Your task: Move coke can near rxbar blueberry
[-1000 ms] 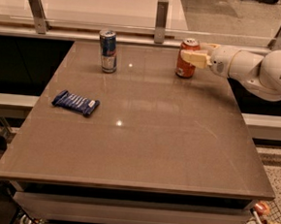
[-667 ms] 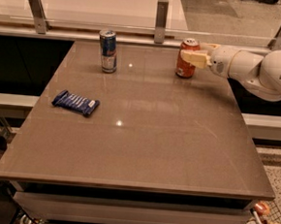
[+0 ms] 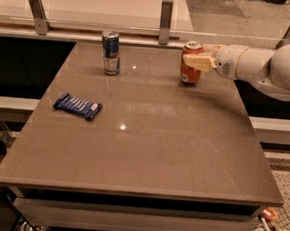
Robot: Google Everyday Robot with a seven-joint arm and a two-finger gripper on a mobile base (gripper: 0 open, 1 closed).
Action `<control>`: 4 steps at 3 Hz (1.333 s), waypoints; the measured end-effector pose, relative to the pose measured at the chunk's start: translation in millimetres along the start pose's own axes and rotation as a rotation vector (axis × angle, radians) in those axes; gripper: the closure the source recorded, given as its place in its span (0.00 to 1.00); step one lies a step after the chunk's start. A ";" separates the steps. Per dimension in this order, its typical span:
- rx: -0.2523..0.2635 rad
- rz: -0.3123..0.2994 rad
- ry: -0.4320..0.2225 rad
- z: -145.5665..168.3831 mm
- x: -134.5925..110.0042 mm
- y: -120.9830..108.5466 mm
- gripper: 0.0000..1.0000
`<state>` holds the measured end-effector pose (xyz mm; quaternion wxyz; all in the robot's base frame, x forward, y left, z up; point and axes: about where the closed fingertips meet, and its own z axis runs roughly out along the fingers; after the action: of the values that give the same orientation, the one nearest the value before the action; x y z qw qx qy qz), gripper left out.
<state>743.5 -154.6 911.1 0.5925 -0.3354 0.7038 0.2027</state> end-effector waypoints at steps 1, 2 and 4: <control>-0.004 -0.042 0.020 -10.8 -10.3 32.1 1.00; -0.017 -0.066 0.004 -15.6 -19.1 70.3 1.00; -0.103 -0.063 -0.058 -3.3 -29.5 149.2 1.00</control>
Offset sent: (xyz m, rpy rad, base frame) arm -0.0971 0.0734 0.0213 -0.0441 -0.0731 0.0535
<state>637.0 -46.6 923.7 0.6009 -0.3813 0.6640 0.2295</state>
